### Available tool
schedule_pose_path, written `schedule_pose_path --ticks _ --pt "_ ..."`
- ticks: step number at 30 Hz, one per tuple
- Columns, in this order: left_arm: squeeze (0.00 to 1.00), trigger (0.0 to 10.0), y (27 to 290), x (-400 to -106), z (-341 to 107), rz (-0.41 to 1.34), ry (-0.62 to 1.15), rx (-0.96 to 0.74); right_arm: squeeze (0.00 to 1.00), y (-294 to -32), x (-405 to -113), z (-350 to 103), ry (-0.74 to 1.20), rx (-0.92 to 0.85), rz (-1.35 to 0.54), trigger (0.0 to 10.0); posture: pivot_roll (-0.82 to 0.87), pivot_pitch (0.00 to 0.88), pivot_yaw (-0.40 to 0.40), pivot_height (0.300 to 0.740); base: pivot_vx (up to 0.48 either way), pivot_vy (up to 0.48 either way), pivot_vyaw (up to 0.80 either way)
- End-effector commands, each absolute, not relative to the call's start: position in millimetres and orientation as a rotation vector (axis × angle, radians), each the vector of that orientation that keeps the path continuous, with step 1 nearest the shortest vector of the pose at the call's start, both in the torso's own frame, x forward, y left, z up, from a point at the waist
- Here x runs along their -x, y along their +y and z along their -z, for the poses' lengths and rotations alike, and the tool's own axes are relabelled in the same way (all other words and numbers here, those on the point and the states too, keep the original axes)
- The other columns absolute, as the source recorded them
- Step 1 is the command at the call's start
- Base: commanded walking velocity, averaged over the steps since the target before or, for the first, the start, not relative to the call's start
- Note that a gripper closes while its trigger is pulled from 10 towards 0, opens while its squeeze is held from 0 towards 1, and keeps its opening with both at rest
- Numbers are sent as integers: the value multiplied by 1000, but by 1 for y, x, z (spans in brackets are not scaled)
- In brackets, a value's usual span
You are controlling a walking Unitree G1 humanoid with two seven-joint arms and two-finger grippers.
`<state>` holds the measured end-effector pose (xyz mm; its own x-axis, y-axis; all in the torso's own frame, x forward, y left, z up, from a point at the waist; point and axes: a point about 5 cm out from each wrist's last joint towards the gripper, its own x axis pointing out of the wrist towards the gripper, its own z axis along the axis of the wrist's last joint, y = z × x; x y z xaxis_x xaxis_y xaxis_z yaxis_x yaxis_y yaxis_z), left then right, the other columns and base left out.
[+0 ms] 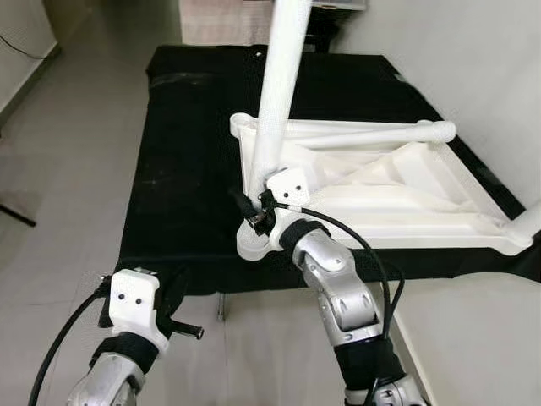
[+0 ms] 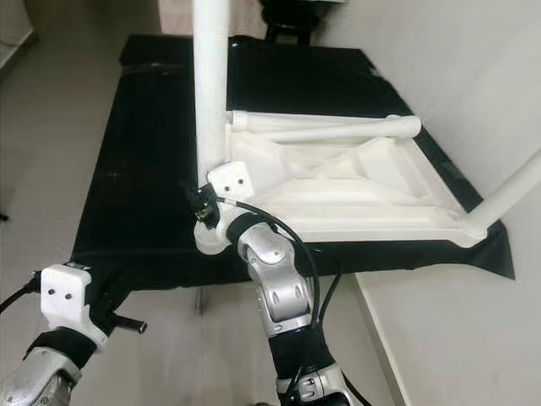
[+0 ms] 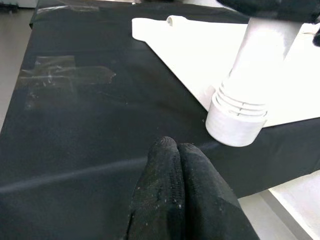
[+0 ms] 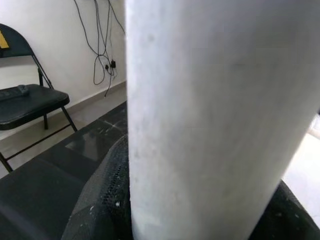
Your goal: Building children table
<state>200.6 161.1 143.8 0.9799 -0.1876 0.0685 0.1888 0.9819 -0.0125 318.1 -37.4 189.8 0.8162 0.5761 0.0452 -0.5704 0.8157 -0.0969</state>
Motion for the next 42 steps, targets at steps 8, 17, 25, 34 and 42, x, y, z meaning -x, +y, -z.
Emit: schedule_pose_path --ticks 8,17,25,34,42 --pt "0 10000 158 -200 -142 201 -64 28 1000 -20 -305 -182 79 -80 -985 10000 -115 147 -146 740 0 0 0" --pt "0 10000 153 -192 -146 203 -70 37 0 -30 -325 -202 -20 161 -1363 10000 -78 193 -161 740 0 0 0" --pt "0 10000 150 -182 -149 203 -59 40 0 -25 -341 -208 -3 145 -1482 10000 -45 234 -164 740 0 0 0" --pt "0 10000 147 -173 -150 205 -41 48 0 -27 -352 -226 -21 184 -1620 0 -27 269 -169 740 0 0 0" --pt "0 10000 146 -174 -149 205 -33 54 0 -43 -360 -231 -38 212 -1594 0 -39 256 -176 740 0 0 0"
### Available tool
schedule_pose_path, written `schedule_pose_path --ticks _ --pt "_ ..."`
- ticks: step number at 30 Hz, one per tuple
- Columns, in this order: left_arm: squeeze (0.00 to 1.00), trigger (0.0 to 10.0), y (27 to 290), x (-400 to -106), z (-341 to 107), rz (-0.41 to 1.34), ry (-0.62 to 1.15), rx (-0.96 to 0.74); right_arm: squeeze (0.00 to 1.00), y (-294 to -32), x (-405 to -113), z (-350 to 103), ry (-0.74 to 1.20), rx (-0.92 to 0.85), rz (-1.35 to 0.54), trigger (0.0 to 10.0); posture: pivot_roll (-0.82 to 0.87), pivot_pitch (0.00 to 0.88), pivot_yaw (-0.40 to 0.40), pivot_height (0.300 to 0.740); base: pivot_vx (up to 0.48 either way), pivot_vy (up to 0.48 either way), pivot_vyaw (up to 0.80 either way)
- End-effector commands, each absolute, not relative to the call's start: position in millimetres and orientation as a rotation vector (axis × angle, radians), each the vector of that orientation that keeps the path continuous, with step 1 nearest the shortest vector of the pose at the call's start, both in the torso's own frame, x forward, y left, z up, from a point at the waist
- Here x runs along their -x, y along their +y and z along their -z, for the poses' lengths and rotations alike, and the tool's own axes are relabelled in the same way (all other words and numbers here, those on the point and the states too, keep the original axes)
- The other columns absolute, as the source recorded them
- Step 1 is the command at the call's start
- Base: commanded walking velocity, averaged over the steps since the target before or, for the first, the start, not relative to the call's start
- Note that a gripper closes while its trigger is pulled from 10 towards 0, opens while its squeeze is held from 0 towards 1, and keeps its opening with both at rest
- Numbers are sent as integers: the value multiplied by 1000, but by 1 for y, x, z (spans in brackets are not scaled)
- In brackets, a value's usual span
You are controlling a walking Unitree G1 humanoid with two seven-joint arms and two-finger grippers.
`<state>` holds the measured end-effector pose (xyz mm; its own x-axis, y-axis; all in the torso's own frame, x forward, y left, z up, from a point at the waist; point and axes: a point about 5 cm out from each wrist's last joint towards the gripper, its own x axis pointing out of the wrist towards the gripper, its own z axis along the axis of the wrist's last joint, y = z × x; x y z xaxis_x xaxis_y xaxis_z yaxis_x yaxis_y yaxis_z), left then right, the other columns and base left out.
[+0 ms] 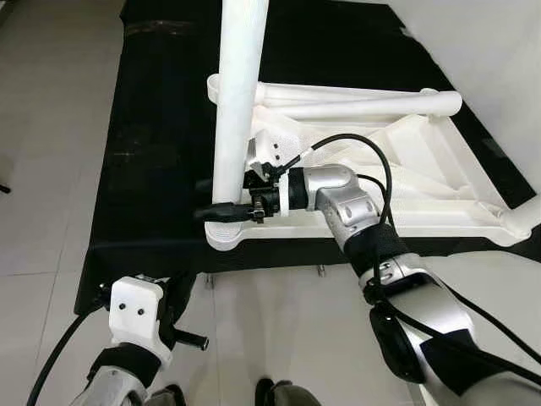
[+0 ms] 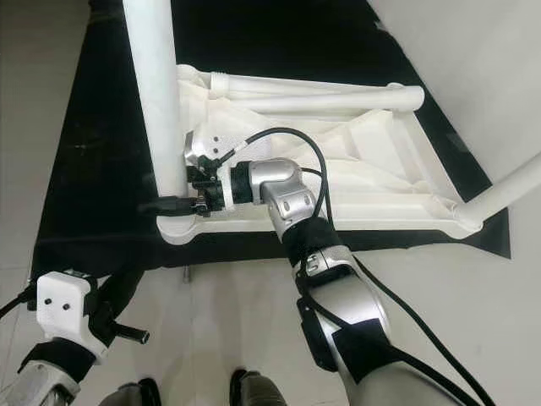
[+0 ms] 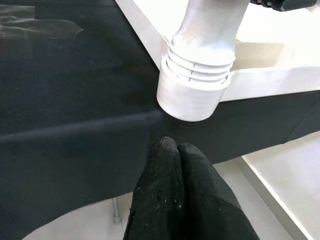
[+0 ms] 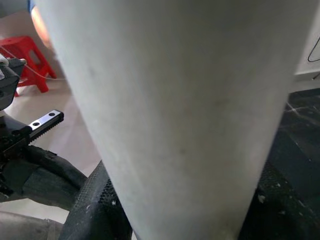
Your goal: Building children table
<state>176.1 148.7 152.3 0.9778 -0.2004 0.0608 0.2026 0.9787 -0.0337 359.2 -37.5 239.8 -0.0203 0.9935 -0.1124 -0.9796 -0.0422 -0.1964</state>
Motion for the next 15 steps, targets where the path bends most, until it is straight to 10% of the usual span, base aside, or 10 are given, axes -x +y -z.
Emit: schedule_pose_path --ticks 1,7,10,11,15 --pt "0 10000 146 -174 -149 205 -33 54 0 -43 -360 -231 -38 212 -1594 0 -39 256 -176 740 0 0 0" --pt "0 10000 146 -177 -148 201 -35 53 0 -58 -365 -232 -95 183 -1478 0 -58 232 -184 740 0 0 0" --pt "0 10000 150 -181 -146 193 -44 47 0 -71 -359 -203 -46 75 -984 0 -100 203 -171 740 0 0 0" --pt "0 10000 153 -185 -145 191 -48 46 0 -72 -334 -169 69 80 -714 0 -131 192 -156 740 0 0 0" --pt "0 10000 154 -193 -144 210 -53 38 0 -49 -286 -142 125 183 -627 0 -140 175 -145 740 0 0 0"
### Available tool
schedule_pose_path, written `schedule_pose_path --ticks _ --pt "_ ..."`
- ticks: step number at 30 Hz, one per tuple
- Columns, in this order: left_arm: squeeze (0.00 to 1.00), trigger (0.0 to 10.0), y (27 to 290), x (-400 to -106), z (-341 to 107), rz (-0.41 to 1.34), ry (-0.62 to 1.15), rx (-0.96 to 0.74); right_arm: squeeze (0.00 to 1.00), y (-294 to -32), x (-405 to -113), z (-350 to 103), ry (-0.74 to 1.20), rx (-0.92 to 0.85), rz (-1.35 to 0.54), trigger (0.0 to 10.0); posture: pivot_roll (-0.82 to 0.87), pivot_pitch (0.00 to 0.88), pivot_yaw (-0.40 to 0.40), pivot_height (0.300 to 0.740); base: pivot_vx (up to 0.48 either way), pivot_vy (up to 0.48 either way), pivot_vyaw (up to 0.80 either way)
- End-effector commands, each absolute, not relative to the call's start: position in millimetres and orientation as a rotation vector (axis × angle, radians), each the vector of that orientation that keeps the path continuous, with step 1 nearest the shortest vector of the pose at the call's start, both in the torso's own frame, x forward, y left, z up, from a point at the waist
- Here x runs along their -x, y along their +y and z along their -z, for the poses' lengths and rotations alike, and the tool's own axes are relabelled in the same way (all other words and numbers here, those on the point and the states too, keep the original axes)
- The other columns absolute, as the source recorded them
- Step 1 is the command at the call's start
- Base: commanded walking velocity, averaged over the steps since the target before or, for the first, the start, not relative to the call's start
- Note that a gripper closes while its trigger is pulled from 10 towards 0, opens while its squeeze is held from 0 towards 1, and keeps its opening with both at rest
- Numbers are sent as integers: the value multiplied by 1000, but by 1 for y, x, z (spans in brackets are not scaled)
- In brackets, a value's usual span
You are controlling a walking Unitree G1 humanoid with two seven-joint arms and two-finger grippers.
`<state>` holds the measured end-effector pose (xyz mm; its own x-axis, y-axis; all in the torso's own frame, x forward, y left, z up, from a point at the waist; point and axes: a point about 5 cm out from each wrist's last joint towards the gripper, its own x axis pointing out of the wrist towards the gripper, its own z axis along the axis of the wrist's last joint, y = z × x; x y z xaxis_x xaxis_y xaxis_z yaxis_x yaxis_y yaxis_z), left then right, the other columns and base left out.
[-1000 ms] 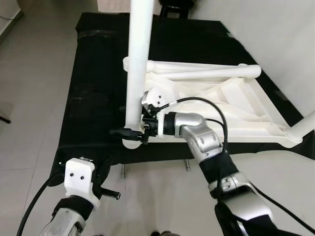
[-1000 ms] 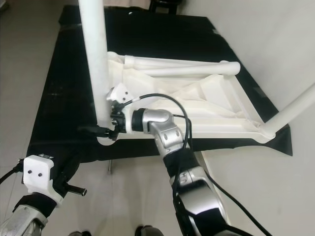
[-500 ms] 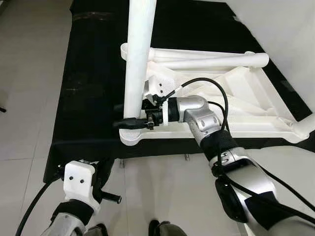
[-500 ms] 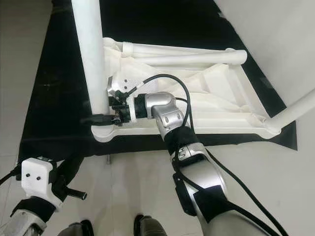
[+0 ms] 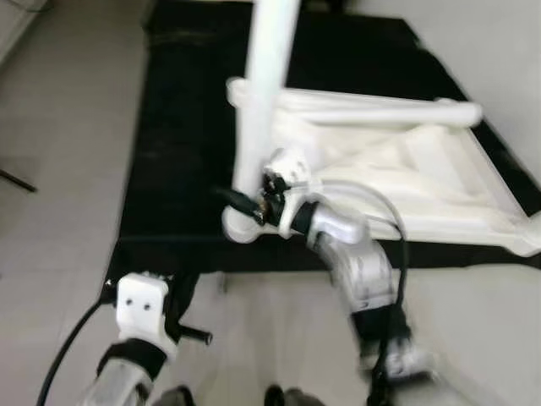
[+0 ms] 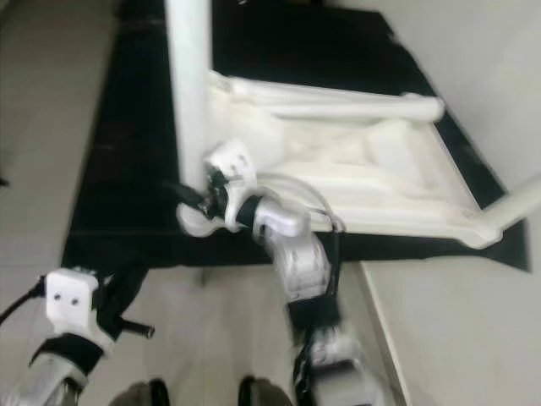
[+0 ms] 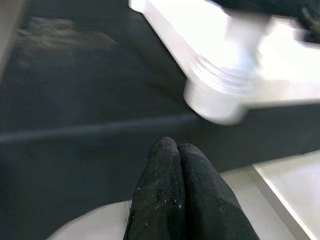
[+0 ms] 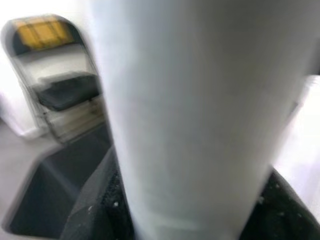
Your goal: Building children table
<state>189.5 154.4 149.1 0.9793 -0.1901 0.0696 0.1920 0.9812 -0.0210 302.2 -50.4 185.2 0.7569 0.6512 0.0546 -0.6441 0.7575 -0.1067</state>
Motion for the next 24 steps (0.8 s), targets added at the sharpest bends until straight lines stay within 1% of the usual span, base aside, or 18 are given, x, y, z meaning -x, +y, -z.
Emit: schedule_pose_path --ticks 1,2,3,4,5,7,8,12,13,14,16,17,18,20,21,22,23,24 --pt "0 10000 154 -193 -144 210 -53 38 0 -49 -286 -142 125 183 -627 0 -140 175 -145 740 0 0 0" --pt "0 10000 154 -196 -143 222 -53 32 0 -40 -287 -144 107 168 -638 0 -147 151 -137 740 0 0 0" --pt "0 10000 155 -200 -141 224 -51 34 0 -35 -295 -146 87 163 -654 0 -131 138 -145 740 0 0 0" --pt "0 10000 155 -200 -141 224 -51 34 0 -35 -295 -146 87 163 -654 0 -131 138 -145 740 0 0 0" --pt "0 10000 156 -202 -140 222 -51 34 0 -30 -302 -146 82 150 -658 0 -126 132 -144 740 0 0 0" --pt "0 10000 156 -202 -140 222 -51 34 0 -30 -302 -146 82 150 -658 0 -126 132 -144 740 0 0 0" --pt "0 10000 161 -202 -139 186 -55 31 0 -25 -304 -143 91 121 -684 6902 -125 130 -137 740 0 0 0" --pt "0 10000 162 -201 -139 173 -57 30 0 -23 -304 -143 94 114 -702 6902 -125 130 -137 740 0 0 0" --pt "0 10000 163 -201 -139 169 -59 31 0 -21 -301 -146 82 98 -721 10000 -128 129 -135 740 0 0 0" --pt "0 10000 162 -202 -140 178 -60 31 824 -18 -299 -153 62 62 -767 10000 -130 132 -136 740 0 0 0" --pt "0 10000 162 -202 -140 178 -60 31 824 -18 -299 -153 62 62 -767 10000 -130 132 -136 740 0 0 0" --pt "0 10000 161 -202 -140 188 -60 32 1000 -14 -298 -160 37 23 -831 10000 -130 134 -135 740 0 0 0" --pt "0 10000 160 -202 -141 195 -61 34 1000 -12 -293 -173 5 -7 -914 10000 -125 141 -135 740 0 0 0" --pt "0 10000 160 -202 -141 195 -61 34 1000 -12 -293 -173 5 -7 -914 10000 -125 141 -135 740 0 0 0" --pt "0 10000 159 -202 -141 199 -61 34 1000 -11 -290 -181 -14 -23 -968 10000 -125 141 -135 740 0 0 0" --pt "0 10000 158 -201 -142 200 -63 37 1000 -16 -291 -190 -48 13 -1114 10000 -124 151 -139 740 0 0 0" --pt "0 10000 158 -201 -142 200 -63 37 1000 -16 -291 -190 -48 13 -1114 10000 -124 151 -139 740 0 0 0" --pt "0 10000 157 -200 -142 201 -65 38 1000 -23 -293 -197 -76 60 -1232 10000 -123 153 -139 740 0 0 0"
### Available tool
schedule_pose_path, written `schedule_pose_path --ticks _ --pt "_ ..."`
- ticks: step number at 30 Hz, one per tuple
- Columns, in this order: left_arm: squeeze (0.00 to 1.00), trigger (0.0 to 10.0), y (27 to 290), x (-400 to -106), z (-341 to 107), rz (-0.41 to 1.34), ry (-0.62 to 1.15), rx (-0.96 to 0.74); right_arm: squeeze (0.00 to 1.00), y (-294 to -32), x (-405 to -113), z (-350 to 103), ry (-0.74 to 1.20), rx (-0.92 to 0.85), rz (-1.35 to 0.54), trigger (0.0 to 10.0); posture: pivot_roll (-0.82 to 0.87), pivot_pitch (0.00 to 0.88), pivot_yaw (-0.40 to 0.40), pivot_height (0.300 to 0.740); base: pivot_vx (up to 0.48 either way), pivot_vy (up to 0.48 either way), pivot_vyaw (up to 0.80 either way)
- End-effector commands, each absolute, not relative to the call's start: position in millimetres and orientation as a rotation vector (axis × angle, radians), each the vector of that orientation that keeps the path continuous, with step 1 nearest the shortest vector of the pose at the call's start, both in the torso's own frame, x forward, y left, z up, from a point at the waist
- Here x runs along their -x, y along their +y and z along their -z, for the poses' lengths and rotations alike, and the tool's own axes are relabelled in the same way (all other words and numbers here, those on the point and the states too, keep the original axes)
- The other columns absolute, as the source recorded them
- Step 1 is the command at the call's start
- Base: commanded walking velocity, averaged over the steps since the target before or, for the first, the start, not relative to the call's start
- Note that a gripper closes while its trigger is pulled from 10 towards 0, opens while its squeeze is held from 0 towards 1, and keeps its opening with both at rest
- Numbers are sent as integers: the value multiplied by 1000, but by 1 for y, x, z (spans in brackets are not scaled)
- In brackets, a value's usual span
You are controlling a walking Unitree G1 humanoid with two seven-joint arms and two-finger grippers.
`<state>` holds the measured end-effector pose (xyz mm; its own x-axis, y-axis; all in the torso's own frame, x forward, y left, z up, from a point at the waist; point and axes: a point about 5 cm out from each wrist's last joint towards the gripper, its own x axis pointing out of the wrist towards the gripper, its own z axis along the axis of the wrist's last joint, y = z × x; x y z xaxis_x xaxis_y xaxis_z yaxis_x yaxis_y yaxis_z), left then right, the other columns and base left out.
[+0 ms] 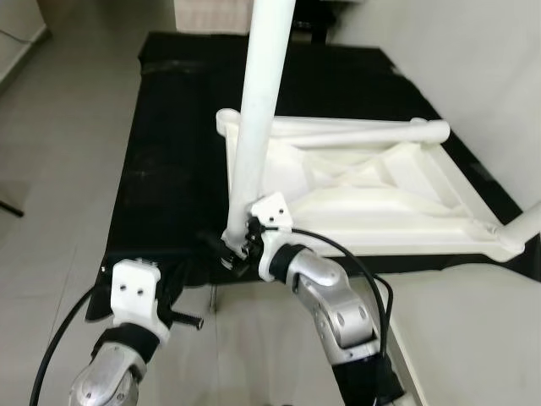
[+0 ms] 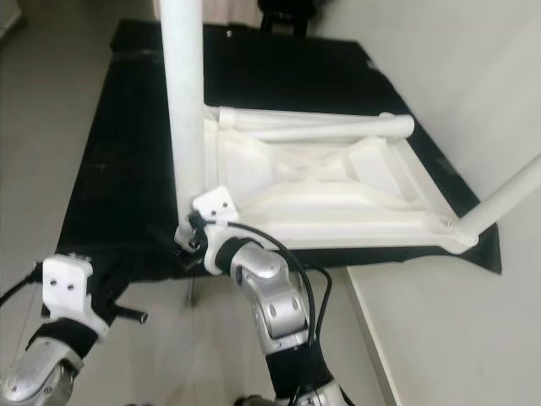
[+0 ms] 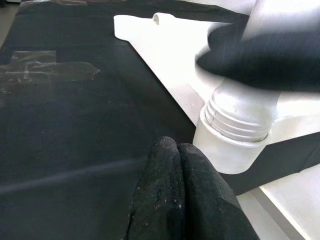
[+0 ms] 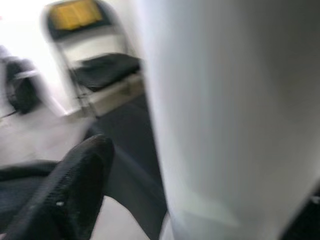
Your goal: Building children table
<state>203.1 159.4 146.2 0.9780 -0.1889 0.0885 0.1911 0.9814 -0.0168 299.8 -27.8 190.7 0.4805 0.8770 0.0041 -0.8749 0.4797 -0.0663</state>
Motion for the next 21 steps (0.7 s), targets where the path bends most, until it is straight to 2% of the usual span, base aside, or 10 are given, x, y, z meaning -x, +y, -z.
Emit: schedule_pose_path --ticks 1,2,3,7,11,16,17,18,19,21 --pt "0 10000 157 -200 -142 201 -65 38 1000 -23 -293 -197 -76 60 -1232 10000 -123 153 -139 740 0 0 0" --pt "0 10000 156 -199 -143 202 -66 40 557 -31 -299 -202 -91 128 -1347 10000 -116 162 -140 740 0 0 0" --pt "0 10000 155 -198 -144 204 -66 41 0 -38 -307 -205 -88 191 -1440 10000 -113 163 -140 740 0 0 0" --pt "0 10000 154 -195 -144 207 -65 43 0 -43 -321 -211 -65 260 -1556 10000 -97 178 -144 740 0 0 0" --pt "0 10000 153 -192 -145 207 -63 43 0 -36 -327 -217 -67 304 -1615 10000 -82 188 -144 740 0 0 0" --pt "0 10000 152 -186 -146 203 -53 38 0 -22 -329 -225 -69 274 -1685 10000 -47 215 -146 740 0 0 0" --pt "0 10000 152 -184 -146 201 -50 38 0 -19 -331 -226 -62 271 -1702 5176 -42 221 -145 740 0 0 0" --pt "0 10000 152 -184 -146 201 -50 38 0 -19 -331 -226 -62 271 -1702 5176 -42 221 -145 740 0 0 0" --pt "0 10000 152 -182 -146 200 -47 38 0 -18 -333 -226 -51 270 -1719 0 -41 224 -142 740 0 0 0" --pt "0 10000 152 -182 -146 200 -47 38 0 -18 -333 -226 -51 270 -1719 0 -41 224 -142 740 0 0 0"
